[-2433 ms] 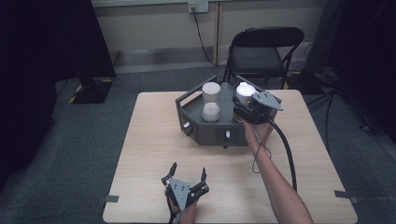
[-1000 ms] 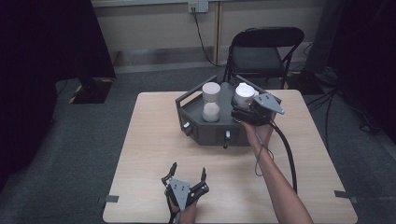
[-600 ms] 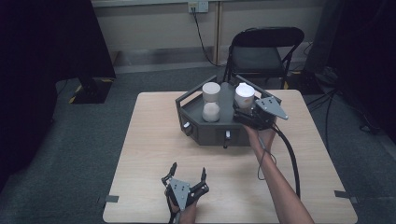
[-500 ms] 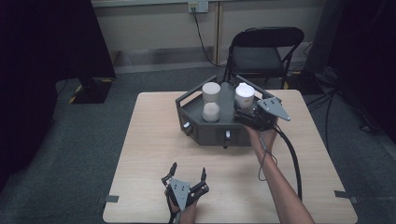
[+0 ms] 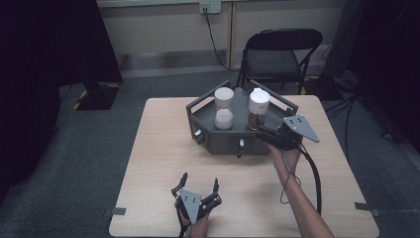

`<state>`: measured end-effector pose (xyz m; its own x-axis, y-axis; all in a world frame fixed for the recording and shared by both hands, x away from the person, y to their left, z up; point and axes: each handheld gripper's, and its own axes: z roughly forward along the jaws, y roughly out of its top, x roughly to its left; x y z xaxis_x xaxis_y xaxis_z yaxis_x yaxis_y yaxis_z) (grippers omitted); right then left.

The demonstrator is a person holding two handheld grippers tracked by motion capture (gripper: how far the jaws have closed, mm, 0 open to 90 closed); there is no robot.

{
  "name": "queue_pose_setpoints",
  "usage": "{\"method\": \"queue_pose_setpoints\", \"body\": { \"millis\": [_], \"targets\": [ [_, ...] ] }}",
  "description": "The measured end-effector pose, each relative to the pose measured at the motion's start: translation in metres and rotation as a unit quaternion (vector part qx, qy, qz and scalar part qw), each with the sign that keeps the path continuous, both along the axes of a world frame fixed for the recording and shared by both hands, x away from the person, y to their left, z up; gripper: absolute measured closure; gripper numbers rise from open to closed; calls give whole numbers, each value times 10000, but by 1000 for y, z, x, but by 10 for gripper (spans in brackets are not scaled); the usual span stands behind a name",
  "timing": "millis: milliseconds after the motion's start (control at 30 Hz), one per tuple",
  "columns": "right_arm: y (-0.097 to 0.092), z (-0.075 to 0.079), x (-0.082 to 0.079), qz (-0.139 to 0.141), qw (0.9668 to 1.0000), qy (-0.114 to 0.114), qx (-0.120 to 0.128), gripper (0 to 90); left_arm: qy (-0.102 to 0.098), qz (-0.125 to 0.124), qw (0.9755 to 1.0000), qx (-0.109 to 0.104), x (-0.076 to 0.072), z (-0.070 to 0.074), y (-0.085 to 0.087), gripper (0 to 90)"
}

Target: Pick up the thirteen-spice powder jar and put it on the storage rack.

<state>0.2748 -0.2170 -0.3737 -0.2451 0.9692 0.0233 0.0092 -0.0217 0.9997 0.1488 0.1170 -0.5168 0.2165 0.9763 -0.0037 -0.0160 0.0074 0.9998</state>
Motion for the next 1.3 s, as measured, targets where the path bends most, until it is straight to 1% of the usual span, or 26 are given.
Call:
{"method": "queue_pose_setpoints", "body": {
  "millis": [167,233,267,300,333,367,400,433,533,567,600,700,733,767,800,833,867,900,933,967,1000,1067,1167,1200,1267,1300],
  "targets": [
    [-3,-5,-8,-40,10000,-29,-34,0,1,2,10000,1,0,0,0,18],
    [-3,-9,-14,-70,9999,-80,-65,0,0,2,10000,-2,0,0,0,18],
    [-3,-9,-14,-70,9999,-80,-65,0,0,2,10000,0,0,0,0,18],
    [-4,-12,-19,-74,9999,-115,-66,0,-1,2,10000,-1,0,0,0,18],
    [-4,-12,-19,-74,9999,-115,-66,0,-1,2,10000,-1,0,0,0,18],
    [-5,-15,-25,-58,9998,-169,-45,0,1,3,10000,3,0,0,0,18],
    [-5,-15,-25,-58,9998,-169,-45,0,6,1,10000,4,0,0,0,18],
    [-5,-18,-28,-69,9998,-204,-24,0,1,2,10000,1,0,0,0,18],
    [-3,-27,-43,-123,9988,-476,-62,0,0,7,10000,1,0,0,0,17],
    [-3,-30,-47,-103,9986,-524,-55,0,-1,7,10000,1,0,0,0,17],
    [-5,-31,-54,-41,9987,-498,2,0,-2,7,10000,2,0,0,0,17],
    [-6,-35,-61,-34,9987,-508,30,0,-3,10,10000,1,0,0,0,17],
    [-6,-37,-65,-53,9987,-515,15,0,-3,11,10000,1,0,0,0,16],
    [-5,-40,-69,-87,9985,-537,-57,0,-3,11,10000,2,0,0,0,17],
    [-4,-45,-73,-141,9982,-578,-116,0,-3,11,10000,1,0,0,0,16],
    [-5,-49,-76,-147,9982,-570,-146,0,-2,11,10000,2,0,0,0,17],
    [-7,-56,-82,-145,9986,-500,-135,0,-3,12,10000,1,0,0,0,16],
    [-7,-60,-86,-172,9985,-500,-159,0,-4,11,10000,1,0,0,0,16],
    [-7,-60,-86,-172,9985,-500,-159,0,-3,12,10000,2,0,0,0,16],
    [-8,-66,-91,-192,9986,-478,-106,0,-3,12,10000,1,0,0,0,16],
    [-8,-66,-91,-192,9986,-478,-106,0,-3,13,10000,1,0,0,0,16],
    [-10,-70,-97,-214,9988,-438,-37,0,-4,13,10000,1,0,0,0,16],
    [-12,-74,-105,-250,9987,-428,-69,0,-4,13,10000,1,0,0,0,15],
    [-12,-77,-112,-317,9985,-430,-114,0,-5,13,10000,0,0,0,0,15],
    [-13,-78,-115,-343,9984,-427,-114,0,-5,13,10000,0,0,0,0,15],
    [-15,-83,-120,-395,9984,-398,-103,0,-4,13,10000,1,0,0,0,15]
  ]
}}
